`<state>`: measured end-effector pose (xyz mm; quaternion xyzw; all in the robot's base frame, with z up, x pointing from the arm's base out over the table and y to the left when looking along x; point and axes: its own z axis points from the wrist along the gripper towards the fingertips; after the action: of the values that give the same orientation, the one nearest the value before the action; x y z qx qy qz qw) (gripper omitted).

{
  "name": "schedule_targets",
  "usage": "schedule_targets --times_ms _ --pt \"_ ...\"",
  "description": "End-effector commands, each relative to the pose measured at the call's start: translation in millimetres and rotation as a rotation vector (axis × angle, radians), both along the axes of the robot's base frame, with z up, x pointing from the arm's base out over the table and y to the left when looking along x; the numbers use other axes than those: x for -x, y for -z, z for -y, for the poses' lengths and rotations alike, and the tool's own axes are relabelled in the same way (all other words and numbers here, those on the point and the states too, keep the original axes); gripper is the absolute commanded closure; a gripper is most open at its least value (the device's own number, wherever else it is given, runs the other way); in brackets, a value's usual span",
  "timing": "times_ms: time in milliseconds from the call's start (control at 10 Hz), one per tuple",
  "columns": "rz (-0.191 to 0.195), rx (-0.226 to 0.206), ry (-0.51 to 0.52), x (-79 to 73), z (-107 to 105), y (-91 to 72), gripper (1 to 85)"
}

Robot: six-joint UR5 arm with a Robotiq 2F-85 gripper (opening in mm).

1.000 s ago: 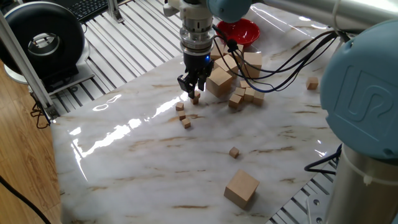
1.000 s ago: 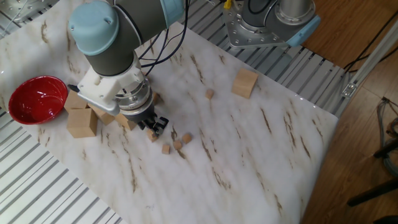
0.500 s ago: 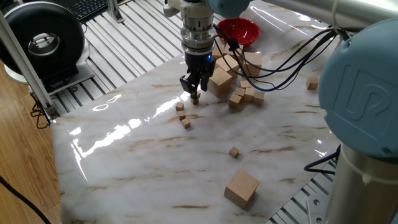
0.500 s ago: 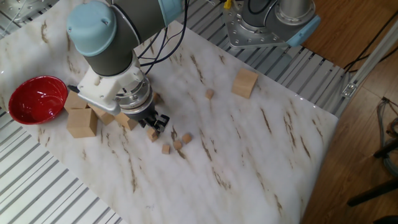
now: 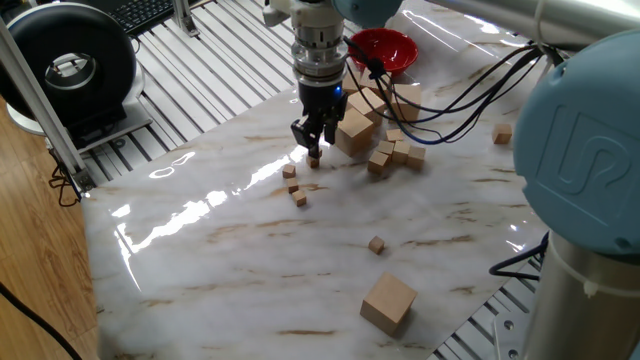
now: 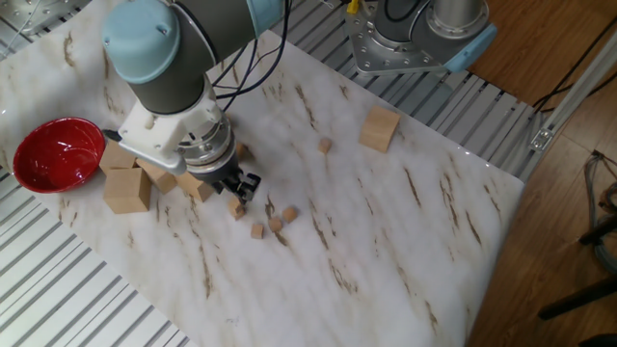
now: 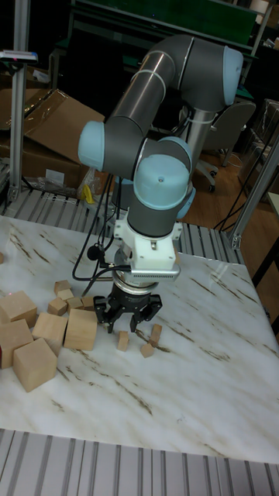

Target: Stack the blocks in a vertical line of five

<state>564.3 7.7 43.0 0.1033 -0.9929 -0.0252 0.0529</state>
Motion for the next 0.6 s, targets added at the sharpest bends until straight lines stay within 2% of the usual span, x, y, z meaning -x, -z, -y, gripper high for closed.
schedule_targets --times_ms 0,300,500 --pt "0.006 -0.010 0.003 -0.5 -1 -9.5 37.3" --pt "0.016 -0.009 0.011 -2.4 -3 -16.9 36.3" --pt "0.009 0.013 0.031 -2.6 -11 -26.5 35.0"
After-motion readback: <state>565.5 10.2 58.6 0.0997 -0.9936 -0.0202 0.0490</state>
